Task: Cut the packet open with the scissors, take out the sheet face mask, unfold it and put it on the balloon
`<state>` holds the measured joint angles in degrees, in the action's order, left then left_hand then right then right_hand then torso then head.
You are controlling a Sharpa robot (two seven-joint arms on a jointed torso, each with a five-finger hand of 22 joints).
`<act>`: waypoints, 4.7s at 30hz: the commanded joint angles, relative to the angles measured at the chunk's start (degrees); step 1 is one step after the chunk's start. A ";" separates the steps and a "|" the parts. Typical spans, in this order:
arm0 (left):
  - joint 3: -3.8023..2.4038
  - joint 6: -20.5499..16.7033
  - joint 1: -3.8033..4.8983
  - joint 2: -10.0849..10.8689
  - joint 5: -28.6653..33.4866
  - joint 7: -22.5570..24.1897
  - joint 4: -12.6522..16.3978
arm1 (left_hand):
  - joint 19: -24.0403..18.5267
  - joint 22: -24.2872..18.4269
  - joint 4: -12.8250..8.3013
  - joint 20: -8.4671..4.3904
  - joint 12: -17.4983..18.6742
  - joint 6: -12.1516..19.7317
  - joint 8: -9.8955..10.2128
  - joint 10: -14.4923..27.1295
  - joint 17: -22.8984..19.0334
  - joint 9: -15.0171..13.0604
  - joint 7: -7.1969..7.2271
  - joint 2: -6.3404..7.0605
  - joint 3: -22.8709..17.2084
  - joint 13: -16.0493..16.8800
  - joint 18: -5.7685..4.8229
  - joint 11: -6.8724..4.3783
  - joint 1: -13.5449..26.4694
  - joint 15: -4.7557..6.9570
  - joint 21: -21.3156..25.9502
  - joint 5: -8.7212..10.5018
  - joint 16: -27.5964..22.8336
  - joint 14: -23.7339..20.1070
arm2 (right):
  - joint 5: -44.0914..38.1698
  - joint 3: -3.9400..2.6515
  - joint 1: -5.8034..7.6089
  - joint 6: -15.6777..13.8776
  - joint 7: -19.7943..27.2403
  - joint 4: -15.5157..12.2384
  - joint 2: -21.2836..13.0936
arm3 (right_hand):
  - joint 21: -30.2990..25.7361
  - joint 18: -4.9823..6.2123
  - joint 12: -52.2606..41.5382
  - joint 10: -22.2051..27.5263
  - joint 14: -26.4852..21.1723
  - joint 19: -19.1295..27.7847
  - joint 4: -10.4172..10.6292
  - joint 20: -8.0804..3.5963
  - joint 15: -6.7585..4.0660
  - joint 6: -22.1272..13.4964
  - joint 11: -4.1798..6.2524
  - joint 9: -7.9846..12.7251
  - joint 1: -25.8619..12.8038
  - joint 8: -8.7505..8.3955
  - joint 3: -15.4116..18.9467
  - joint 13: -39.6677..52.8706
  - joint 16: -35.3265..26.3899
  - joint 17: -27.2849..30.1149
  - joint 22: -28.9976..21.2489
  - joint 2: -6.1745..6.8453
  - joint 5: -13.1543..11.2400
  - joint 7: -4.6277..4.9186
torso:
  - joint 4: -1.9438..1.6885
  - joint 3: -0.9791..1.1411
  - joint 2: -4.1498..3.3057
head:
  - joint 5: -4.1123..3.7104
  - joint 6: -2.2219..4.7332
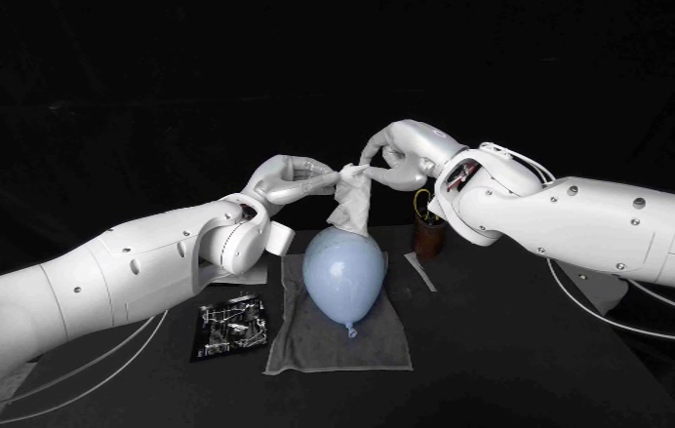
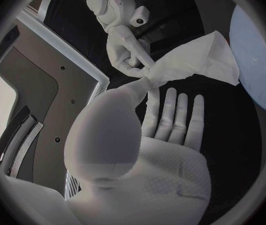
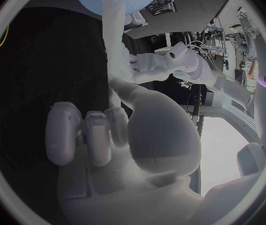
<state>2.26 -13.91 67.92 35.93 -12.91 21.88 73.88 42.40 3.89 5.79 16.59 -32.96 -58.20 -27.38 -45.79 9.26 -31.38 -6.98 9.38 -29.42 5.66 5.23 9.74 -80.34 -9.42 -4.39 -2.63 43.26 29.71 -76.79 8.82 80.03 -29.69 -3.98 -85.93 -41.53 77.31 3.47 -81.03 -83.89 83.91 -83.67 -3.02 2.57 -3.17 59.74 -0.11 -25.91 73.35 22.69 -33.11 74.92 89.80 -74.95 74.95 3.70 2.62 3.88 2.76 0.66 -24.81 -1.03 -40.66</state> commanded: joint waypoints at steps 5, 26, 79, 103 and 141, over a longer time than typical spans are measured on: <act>-0.07 1.03 0.06 0.21 1.04 -0.04 -0.12 | 0.04 -0.10 0.32 0.06 -0.36 0.34 -0.32 0.18 0.08 -0.43 0.15 -0.24 -0.25 0.12 0.80 -0.07 -0.15 -0.18 0.28 -0.10 0.17 -0.14 | -1.08 -0.04 0.05 0.05 -1.48 0.02 -0.19 | 0.14 -0.78 -0.21 -2.63 6.09 -2.28 -0.09 0.06 -0.33 0.36 0.45 -3.56 -0.01 0.21 -0.37 8.83 0.20 -15.05 11.22 -0.40 0.17 0.10 | 0.02 -0.01 -0.02 | -0.05 0.02; -0.07 3.91 0.06 0.66 0.46 0.28 1.68 | -3.98 -0.49 0.79 0.11 -0.23 1.09 -0.41 1.26 0.09 -2.28 0.20 -0.59 -1.06 0.17 0.14 0.94 -1.46 -1.03 1.08 -0.10 -0.09 -1.91 | -5.63 -0.04 0.03 -1.02 -12.08 0.82 1.25 | 0.94 -0.95 -0.29 -2.76 6.09 -2.60 -0.55 0.00 -0.41 0.48 0.54 -3.74 -0.15 0.45 -1.00 8.93 0.20 -15.05 11.49 -0.19 0.17 0.02 | 0.00 0.02 0.00 | -0.36 -0.13; -0.59 0.37 2.86 -0.41 -3.47 -2.41 2.91 | -13.29 -0.94 1.16 0.25 -2.36 2.89 -0.88 6.74 1.77 -7.76 -2.85 -0.45 -2.57 1.29 -1.78 1.25 -2.91 -2.03 1.54 -0.11 3.32 -10.73 | -3.91 0.17 -0.24 -2.21 -12.61 1.47 2.75 | -0.84 -0.59 1.20 -2.26 6.09 -2.09 -0.57 -0.03 -0.39 0.16 0.49 -3.80 -0.70 0.44 -1.76 7.95 0.20 -15.05 10.96 -0.16 0.17 0.09 | -0.02 0.03 -0.02 | -0.38 -0.10; -0.76 -3.89 4.61 -1.86 -4.72 -6.32 1.56 | -13.18 -0.85 1.05 0.26 -2.91 3.07 -0.93 7.09 2.13 -8.29 -3.42 -0.44 -2.92 1.52 -1.76 1.07 -3.06 -1.97 1.40 -0.11 4.28 -11.65 | 6.15 0.22 -0.38 -9.09 -4.06 0.41 1.44 | -22.76 3.12 20.50 9.06 1.71 5.96 4.78 3.01 3.35 -10.62 -4.09 0.89 -4.91 -9.52 4.60 -4.49 -4.89 -7.83 3.63 4.80 0.17 5.35 | 0.09 0.04 -0.01 | 0.01 -0.13; -0.75 -6.64 4.66 -2.13 -2.84 -8.61 1.18 | -13.06 -0.81 1.01 0.26 -3.25 3.16 -0.99 7.14 2.31 -8.56 -3.62 -0.52 -3.14 1.65 -1.76 1.02 -3.09 -1.93 1.35 -0.11 4.80 -11.96 | 22.80 0.48 -2.15 -12.92 -3.37 -6.97 -0.98 | -14.70 1.81 10.90 4.64 4.50 1.65 8.05 2.42 2.21 -3.55 -2.62 1.93 -3.14 -8.85 8.73 -0.04 -1.55 -12.08 6.32 4.95 0.43 3.48 | -0.04 0.03 -0.02 | 0.23 0.11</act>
<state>1.61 -19.80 72.45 33.92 -16.19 13.33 75.04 29.29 3.01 6.87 16.78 -35.90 -55.02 -28.20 -39.02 11.52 -39.88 -10.16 8.85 -32.28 7.23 4.34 10.75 -82.85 -11.17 -3.05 -2.39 47.86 18.13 -56.82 9.34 77.94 -38.50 -5.82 -92.54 -42.60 62.36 6.06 -69.87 -78.88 84.12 -81.73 5.05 5.00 -0.55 55.81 -2.61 -23.90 70.20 13.51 -24.59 74.66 87.92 -74.95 74.95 8.99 3.10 7.25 2.73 0.66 -24.81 -0.79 -40.50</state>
